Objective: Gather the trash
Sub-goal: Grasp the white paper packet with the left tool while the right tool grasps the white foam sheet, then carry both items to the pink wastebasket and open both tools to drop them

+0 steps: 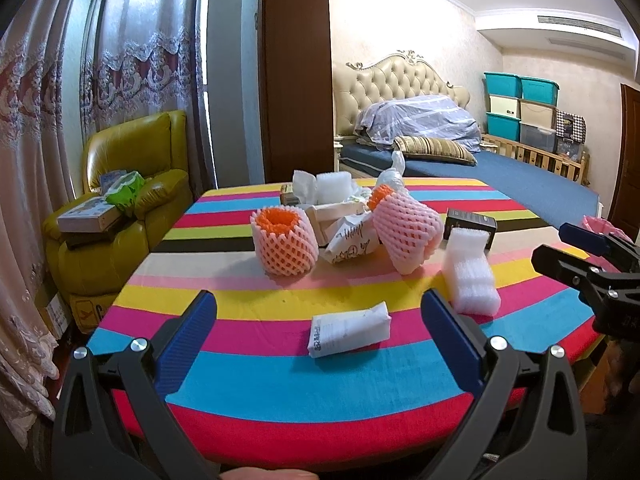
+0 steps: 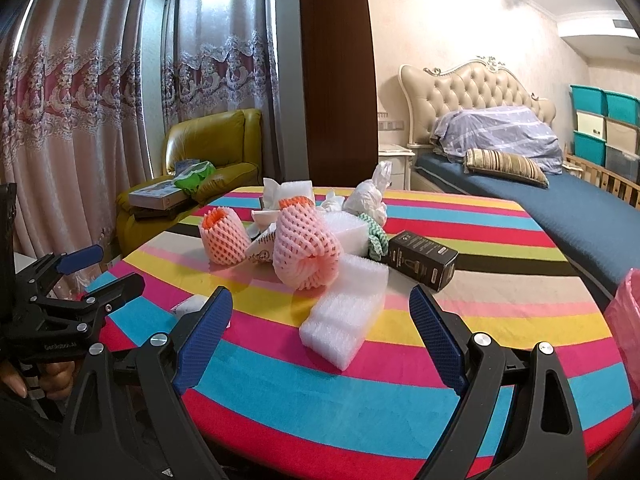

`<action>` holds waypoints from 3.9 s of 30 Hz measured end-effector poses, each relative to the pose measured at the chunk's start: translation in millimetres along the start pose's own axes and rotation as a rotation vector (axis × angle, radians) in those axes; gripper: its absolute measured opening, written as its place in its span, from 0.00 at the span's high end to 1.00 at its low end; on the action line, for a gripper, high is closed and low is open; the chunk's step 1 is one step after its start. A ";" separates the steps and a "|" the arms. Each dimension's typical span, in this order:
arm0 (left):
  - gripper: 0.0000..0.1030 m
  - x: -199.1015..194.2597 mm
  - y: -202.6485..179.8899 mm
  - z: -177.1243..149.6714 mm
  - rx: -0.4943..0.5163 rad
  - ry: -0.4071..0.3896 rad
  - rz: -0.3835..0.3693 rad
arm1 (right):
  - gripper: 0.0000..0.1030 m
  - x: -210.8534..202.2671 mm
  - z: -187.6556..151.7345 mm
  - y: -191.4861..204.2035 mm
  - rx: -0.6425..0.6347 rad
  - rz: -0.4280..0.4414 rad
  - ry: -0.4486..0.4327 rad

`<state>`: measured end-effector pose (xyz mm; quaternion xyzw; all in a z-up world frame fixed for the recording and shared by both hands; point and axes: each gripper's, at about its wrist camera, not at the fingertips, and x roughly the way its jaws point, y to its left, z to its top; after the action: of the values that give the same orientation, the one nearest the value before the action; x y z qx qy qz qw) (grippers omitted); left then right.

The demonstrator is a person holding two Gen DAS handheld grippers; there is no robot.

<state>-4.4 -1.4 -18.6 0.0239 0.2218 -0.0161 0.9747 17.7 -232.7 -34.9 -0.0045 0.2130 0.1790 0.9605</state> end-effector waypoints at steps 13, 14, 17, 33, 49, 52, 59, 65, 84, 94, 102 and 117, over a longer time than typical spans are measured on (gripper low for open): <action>0.04 24.6 4.4 -2.6 -0.012 0.132 -0.012 | 0.18 23.3 -6.2 -20.4 0.094 -0.042 0.106; 0.04 27.9 7.0 -3.7 -0.024 0.145 -0.017 | 0.18 25.9 -7.4 -22.7 0.103 -0.037 0.114; 0.04 40.2 14.1 -7.6 -0.058 0.192 -0.019 | 0.18 36.5 -10.1 -28.3 0.117 -0.031 0.144; 0.05 103.6 6.9 -14.0 0.120 0.349 -0.092 | 0.18 116.0 -6.6 -10.9 0.054 -0.095 0.330; 0.34 141.7 -32.4 2.2 0.251 0.413 -0.262 | 0.44 94.0 -15.2 -67.2 0.176 -0.141 0.333; 0.30 136.1 -31.1 1.7 0.245 0.400 -0.264 | 0.32 95.5 -10.9 -65.8 0.174 -0.119 0.335; 0.17 123.8 -15.6 -9.0 0.236 0.394 -0.252 | 0.25 111.7 2.1 -56.5 0.085 -0.092 0.363; 0.34 125.3 -13.0 -10.8 0.171 0.410 -0.293 | 0.47 116.7 -0.8 -51.5 0.009 -0.122 0.363; 0.35 121.0 -100.7 40.0 0.216 0.222 -0.396 | 0.50 28.9 3.3 -106.6 0.098 -0.223 0.149; 0.35 128.8 -189.6 70.2 0.238 0.112 -0.465 | 0.50 -21.7 6.3 -171.7 0.174 -0.375 0.051; 0.35 137.7 -276.9 94.7 0.261 0.065 -0.550 | 0.50 -69.5 -7.3 -239.8 0.261 -0.522 0.010; 0.35 148.5 -478.9 133.2 0.342 0.033 -0.769 | 0.50 -132.9 -44.6 -385.4 0.424 -0.812 0.012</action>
<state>166.9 -489.7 18.1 0.1009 0.2245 -0.4149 0.8759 20.5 -642.6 -46.8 0.1081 0.2316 -0.2594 0.9313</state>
